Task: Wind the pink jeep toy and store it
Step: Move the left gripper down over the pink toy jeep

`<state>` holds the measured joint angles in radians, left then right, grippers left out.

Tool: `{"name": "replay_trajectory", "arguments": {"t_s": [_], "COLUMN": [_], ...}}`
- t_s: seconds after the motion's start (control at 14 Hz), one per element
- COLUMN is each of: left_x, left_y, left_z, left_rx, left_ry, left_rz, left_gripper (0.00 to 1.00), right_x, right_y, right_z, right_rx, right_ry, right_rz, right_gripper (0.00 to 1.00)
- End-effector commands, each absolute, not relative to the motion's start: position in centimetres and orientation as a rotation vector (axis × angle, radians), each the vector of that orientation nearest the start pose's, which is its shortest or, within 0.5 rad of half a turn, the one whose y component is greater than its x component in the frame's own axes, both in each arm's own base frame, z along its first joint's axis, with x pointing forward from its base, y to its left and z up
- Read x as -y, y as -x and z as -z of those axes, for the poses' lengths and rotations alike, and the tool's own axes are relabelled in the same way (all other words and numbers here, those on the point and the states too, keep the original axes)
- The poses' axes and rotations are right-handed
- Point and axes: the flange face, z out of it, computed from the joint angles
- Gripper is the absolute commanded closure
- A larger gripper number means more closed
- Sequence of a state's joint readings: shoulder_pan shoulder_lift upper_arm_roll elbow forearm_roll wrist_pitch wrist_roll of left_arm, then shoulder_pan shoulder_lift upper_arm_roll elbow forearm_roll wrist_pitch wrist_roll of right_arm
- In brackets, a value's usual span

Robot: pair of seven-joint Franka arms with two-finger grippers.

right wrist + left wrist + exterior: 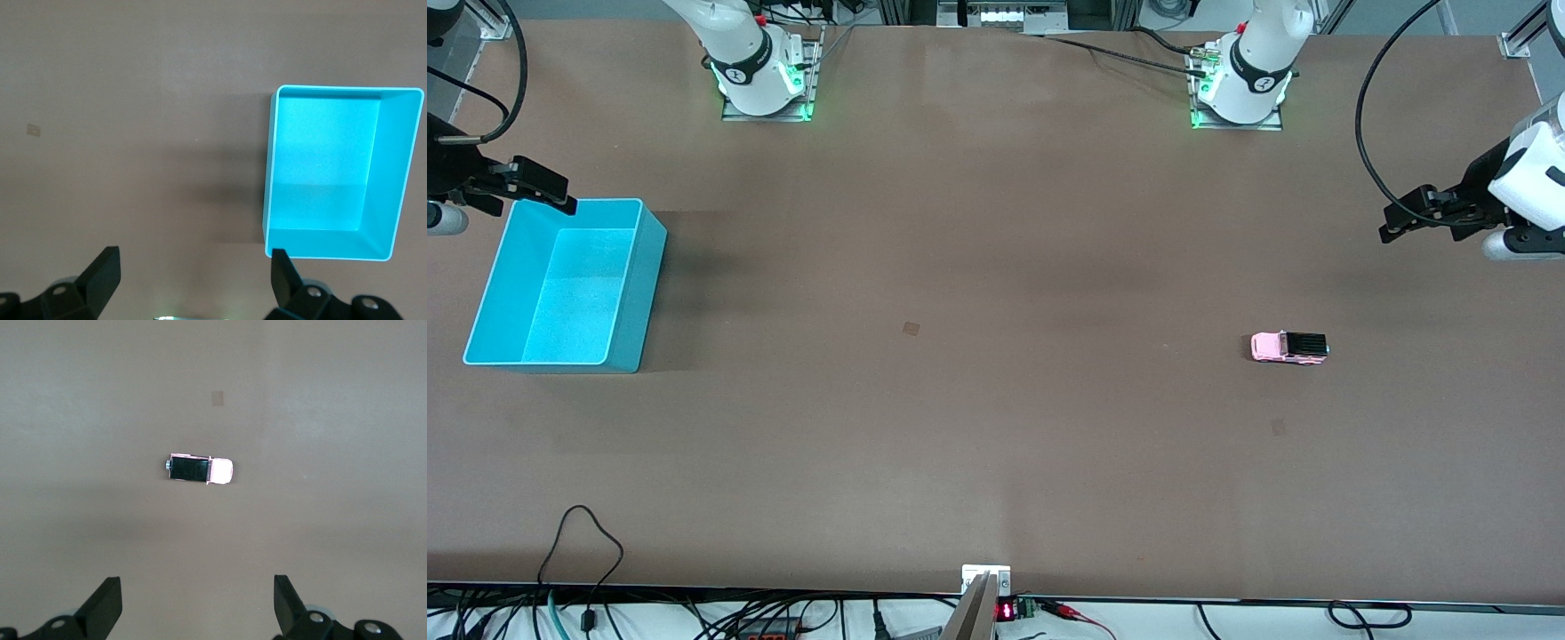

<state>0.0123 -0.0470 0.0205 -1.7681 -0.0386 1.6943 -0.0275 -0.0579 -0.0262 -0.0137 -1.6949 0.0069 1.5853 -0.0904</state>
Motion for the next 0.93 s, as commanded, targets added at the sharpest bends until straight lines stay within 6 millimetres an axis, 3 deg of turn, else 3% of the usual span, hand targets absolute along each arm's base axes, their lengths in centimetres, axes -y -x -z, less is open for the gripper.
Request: {"name": "replay_trajectory", "arguments": {"t_s": [0.0, 0.14, 0.28, 0.64, 0.85], "left_x": [-1.2, -1.2, -1.2, -1.3, -1.8], "left_y": [-53.3, -53.4, -53.5, -56.2, -57.0], "left_z": [-56.9, -56.9, -55.5, -44.9, -38.8], "left_rx": [0.075, 0.074, 0.051, 0.048, -0.139], "left_ry": [3.16, 3.16, 3.16, 3.149, 3.156], "left_rz": [-0.019, -0.022, -0.084, -0.263, -0.252], "left_gripper": [0.0, 0.0, 0.0, 0.0, 0.0], "right_x": [3.8, 3.7, 3.7, 3.9, 4.0], "right_y": [-53.4, -53.4, -53.4, -53.6, -53.7], "right_z": [-58.6, -58.6, -58.6, -58.2, -58.4], "right_rx": [0.019, 0.021, 0.021, 0.014, 0.014], "right_ry": [3.124, 3.124, 3.124, 3.124, 3.128], "right_rz": [-0.128, -0.128, -0.128, -0.138, -0.126], "right_gripper": [0.0, 0.0, 0.0, 0.0, 0.0]}}
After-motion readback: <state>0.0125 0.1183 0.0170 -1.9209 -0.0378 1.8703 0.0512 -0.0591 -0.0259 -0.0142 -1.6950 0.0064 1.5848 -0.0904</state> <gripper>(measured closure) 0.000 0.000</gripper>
